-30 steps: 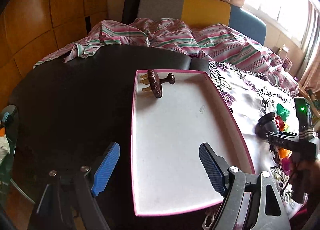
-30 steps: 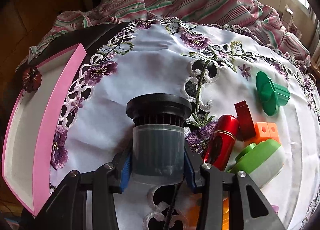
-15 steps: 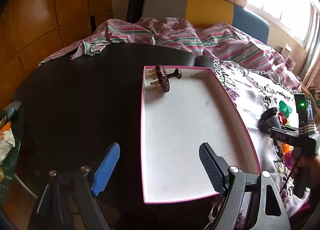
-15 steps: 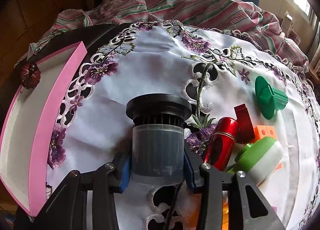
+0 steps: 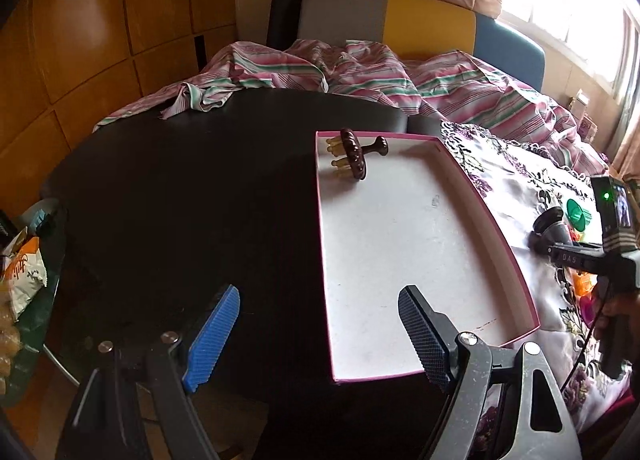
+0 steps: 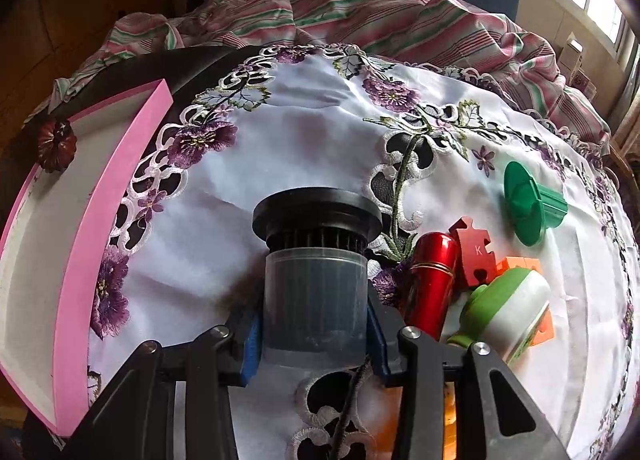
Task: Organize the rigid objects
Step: 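Carry the grey cylinder cup to the tray and open the right tool beside the comb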
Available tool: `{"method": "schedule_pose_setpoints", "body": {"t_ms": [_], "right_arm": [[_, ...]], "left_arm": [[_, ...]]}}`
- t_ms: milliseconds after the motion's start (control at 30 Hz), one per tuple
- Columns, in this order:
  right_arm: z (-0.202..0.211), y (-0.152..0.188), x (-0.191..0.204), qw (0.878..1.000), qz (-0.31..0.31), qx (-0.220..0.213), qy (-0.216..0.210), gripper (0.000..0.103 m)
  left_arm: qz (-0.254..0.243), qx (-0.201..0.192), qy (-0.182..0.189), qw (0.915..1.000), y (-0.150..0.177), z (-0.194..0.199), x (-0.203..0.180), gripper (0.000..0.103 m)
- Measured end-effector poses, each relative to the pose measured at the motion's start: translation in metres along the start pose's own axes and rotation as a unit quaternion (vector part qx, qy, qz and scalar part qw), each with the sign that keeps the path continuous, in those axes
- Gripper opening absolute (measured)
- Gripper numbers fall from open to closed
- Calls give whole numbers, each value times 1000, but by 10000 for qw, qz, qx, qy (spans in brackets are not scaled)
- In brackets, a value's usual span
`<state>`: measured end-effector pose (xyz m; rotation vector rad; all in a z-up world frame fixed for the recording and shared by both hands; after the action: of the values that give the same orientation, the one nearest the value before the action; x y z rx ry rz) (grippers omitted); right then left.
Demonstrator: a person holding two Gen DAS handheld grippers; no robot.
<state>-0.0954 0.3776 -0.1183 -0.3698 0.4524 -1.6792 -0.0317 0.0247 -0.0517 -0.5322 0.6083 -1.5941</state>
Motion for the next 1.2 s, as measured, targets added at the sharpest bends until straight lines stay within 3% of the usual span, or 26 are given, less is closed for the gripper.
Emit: {"method": "schedule_pose_setpoints", "body": {"t_ms": [200,433,600,767,1000,1200], "right_arm": [[43,-12,20,9973,-207,-549,-434,42],[78,-22,75,9902,-19,-745,-1180,42],[71,-21,124,9830,252,-502,-1750,42],[46,-26,162,9781,279,-160,-2058,42],[2,-40,213,9814,227,264,-1890,42],[-22,-42,235,9779,177,617,-1990,44]], "left_arm": [[186,84,75,9998,3,-3,10,82],[321,135,73,9994,8,-7,20,82],[456,191,51,9988,10,-10,32,82],[623,220,-41,9978,12,-14,47,82],[717,101,-138,9973,10,-8,62,82],[742,-17,-219,9970,8,-1,70,82]]}}
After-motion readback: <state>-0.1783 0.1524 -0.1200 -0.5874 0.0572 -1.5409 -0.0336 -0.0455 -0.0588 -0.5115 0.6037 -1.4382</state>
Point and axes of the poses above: each gripper's, at about its wrist camera, not at the fingertips, and z roughly against the way its jaws point, x to its left, y to its underside, the point moved 1 cm from there along -z, roughly the way its jaws point, and after that the axes turned 2 degrees about -y, right-handed, at the moved point
